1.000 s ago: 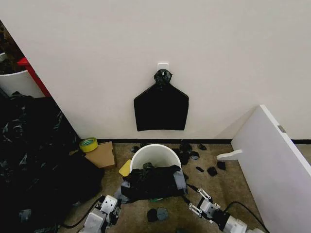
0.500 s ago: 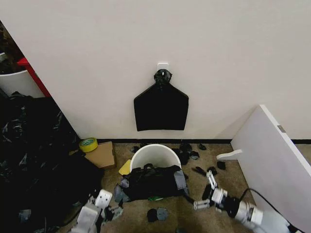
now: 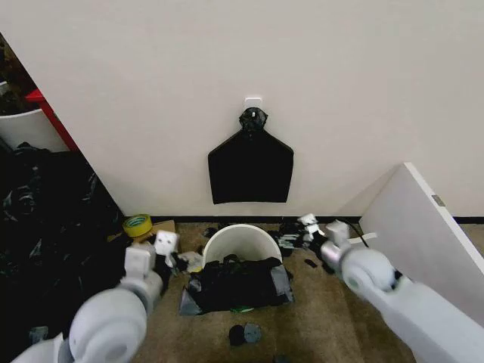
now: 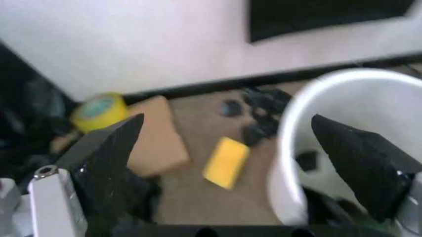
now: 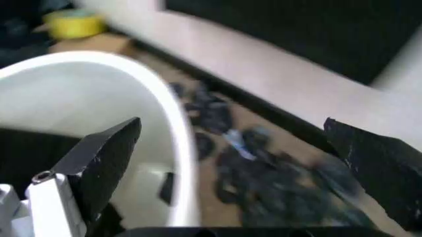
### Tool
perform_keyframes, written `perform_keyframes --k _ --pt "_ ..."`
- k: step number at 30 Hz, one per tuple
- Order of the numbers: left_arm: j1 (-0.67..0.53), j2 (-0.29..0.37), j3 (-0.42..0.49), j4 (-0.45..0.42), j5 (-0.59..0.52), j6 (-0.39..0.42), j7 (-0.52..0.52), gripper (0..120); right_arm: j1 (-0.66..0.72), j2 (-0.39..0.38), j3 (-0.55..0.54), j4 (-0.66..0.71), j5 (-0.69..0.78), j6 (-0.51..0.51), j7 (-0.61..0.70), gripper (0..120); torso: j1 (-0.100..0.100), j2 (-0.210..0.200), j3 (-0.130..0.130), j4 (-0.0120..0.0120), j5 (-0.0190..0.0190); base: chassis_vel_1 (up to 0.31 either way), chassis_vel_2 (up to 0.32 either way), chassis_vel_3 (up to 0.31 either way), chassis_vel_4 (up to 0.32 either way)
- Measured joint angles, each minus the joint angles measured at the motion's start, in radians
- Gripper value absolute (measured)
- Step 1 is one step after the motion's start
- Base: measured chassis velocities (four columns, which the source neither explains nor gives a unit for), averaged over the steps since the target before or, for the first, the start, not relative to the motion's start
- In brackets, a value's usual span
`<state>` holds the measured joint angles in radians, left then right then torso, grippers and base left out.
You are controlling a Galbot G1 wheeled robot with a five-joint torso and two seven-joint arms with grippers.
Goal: Place the garbage bag over the trash bin.
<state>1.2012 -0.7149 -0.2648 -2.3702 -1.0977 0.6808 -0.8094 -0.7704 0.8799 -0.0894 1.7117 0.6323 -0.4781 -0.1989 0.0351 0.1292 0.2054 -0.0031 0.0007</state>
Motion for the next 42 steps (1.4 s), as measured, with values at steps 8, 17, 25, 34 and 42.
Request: perform_keyframes --k 8,17,25,34,42 --pt "-0.097 -0.012 -0.071 0.15 -0.049 -0.026 -0.001 100 0.12 0.094 -0.079 -0.168 -0.216 0.077 -0.193 100 0.0 0.0 0.0 -0.0002 -0.0008 0.0 0.0 0.0 0.0" --pt "-0.133 -0.03 -0.043 0.205 -0.01 -0.062 0.003 100 0.128 0.099 -0.097 -0.193 -0.306 0.082 -0.247 72 0.0 0.0 0.0 -0.0003 -0.0002 0.0 0.0 0.0 0.0" --pt "-0.15 -0.027 -0.029 0.218 0.014 -0.088 0.006 100 0.122 0.099 -0.101 -0.201 -0.324 0.095 -0.256 45 0.0 0.0 0.0 -0.0002 0.0001 0.0 0.0 0.0 0.0" --pt "-0.134 -0.026 -0.035 0.214 0.034 -0.103 0.006 100 0.094 0.085 -0.112 -0.152 -0.241 0.019 -0.18 11 0.0 0.0 0.0 -0.0001 0.0 0.0 0.0 0.0 0.0" --pt "-0.111 -0.036 -0.034 0.214 0.052 -0.111 0.006 100 -0.022 0.025 -0.084 0.025 0.053 -0.08 0.128 4 0.0 0.0 0.0 -0.0002 0.0 0.0 0.0 0.0 0.0"
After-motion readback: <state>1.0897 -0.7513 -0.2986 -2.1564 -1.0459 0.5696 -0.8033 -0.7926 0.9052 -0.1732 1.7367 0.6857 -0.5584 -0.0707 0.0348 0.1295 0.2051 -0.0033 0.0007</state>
